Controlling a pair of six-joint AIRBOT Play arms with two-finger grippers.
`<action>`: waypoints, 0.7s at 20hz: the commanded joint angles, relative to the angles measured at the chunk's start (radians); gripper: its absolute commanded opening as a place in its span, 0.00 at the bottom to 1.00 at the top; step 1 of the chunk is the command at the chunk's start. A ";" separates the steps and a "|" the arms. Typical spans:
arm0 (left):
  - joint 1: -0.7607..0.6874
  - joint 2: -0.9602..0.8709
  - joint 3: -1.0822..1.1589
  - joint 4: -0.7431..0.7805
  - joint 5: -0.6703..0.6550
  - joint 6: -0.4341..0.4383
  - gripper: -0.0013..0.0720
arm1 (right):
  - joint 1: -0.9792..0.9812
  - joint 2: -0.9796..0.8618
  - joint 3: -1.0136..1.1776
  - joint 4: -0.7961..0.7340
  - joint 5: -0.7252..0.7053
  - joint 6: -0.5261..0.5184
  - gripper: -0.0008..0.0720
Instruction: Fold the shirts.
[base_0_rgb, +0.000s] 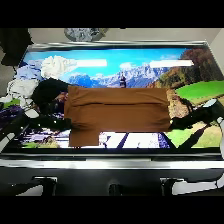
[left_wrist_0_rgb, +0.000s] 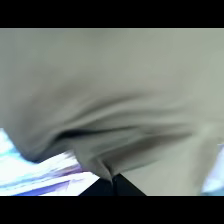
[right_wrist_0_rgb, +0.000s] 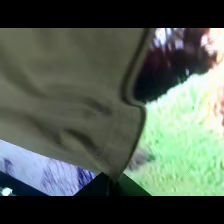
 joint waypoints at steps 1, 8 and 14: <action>0.002 0.029 0.156 0.024 -0.010 0.017 0.05 | 0.004 0.032 0.103 0.146 -0.030 0.000 0.07; 0.019 -0.367 0.694 0.088 -0.014 -0.085 0.05 | 0.115 -0.215 0.533 0.038 -0.178 0.128 0.08; 0.043 -0.607 0.842 0.065 -0.064 -0.144 0.06 | 0.178 -0.396 0.640 0.040 -0.275 0.145 0.08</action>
